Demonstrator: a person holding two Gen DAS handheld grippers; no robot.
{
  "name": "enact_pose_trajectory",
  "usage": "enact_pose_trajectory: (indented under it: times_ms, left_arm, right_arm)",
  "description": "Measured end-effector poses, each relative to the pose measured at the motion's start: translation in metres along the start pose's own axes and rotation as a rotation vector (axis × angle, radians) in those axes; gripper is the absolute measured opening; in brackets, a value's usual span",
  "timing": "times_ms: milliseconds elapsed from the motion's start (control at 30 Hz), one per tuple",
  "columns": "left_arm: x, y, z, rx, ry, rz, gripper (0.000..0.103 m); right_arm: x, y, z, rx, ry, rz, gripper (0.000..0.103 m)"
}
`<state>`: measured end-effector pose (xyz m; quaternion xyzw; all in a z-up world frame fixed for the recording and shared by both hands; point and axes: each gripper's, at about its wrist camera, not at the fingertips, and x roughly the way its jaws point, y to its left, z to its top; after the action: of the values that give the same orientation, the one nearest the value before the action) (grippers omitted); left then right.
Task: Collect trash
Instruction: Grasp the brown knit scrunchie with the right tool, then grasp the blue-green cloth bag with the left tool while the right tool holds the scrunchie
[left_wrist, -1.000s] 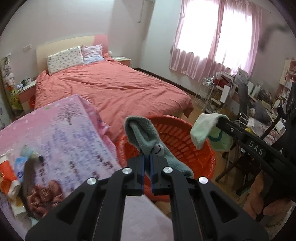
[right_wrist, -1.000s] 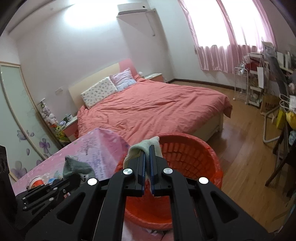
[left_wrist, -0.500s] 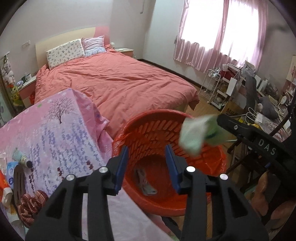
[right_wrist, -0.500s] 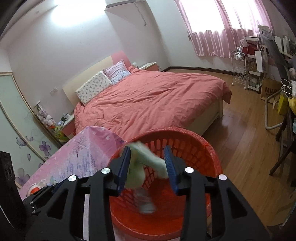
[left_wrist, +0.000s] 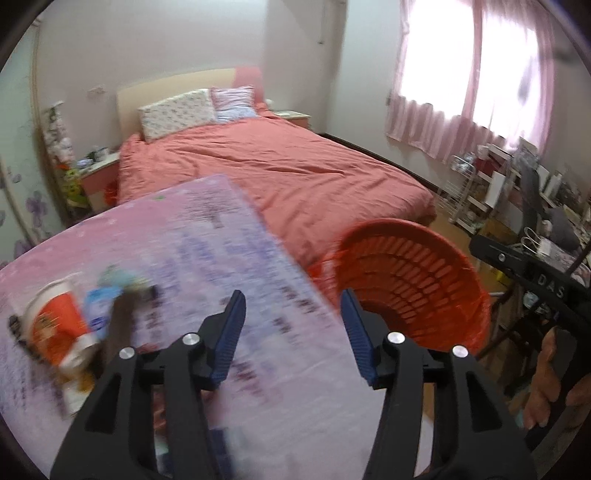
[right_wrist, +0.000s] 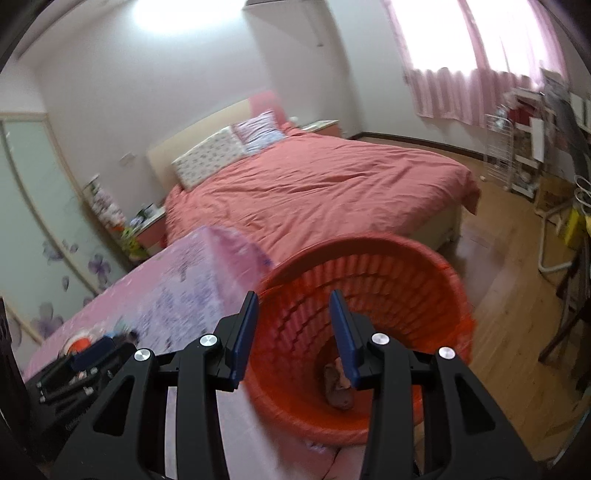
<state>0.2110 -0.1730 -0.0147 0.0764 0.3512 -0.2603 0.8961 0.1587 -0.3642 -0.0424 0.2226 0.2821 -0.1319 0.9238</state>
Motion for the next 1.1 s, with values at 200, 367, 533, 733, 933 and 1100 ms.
enact_pose_trajectory:
  times_ms: [200,367,533,733,933,1100]
  left_arm:
    - [-0.03,0.063,-0.029,-0.099,0.003,0.113,0.057]
    - [-0.053,0.118,-0.054,-0.172,-0.002,0.217,0.058]
    - [-0.069,0.156,-0.074,-0.232,0.001,0.271,0.058]
    - [-0.073,0.171,-0.091,-0.256,0.017,0.261,0.058]
    - [-0.063,0.152,-0.101,-0.216,0.038,0.203,0.058]
    - [-0.054,0.129,-0.098,-0.174,0.05,0.133,0.061]
  right_arm:
    - [0.002,0.049,-0.023,-0.109,0.035,0.07,0.041]
    - [0.016,0.086,-0.045,-0.173,0.099,0.129,0.041]
    - [0.037,0.125,-0.062,-0.218,0.168,0.195,0.041]
    - [0.067,0.17,-0.085,-0.276,0.26,0.219,0.041]
    - [0.09,0.176,-0.105,-0.326,0.341,0.198,0.011]
    - [0.078,0.157,-0.095,-0.301,0.266,0.084,0.008]
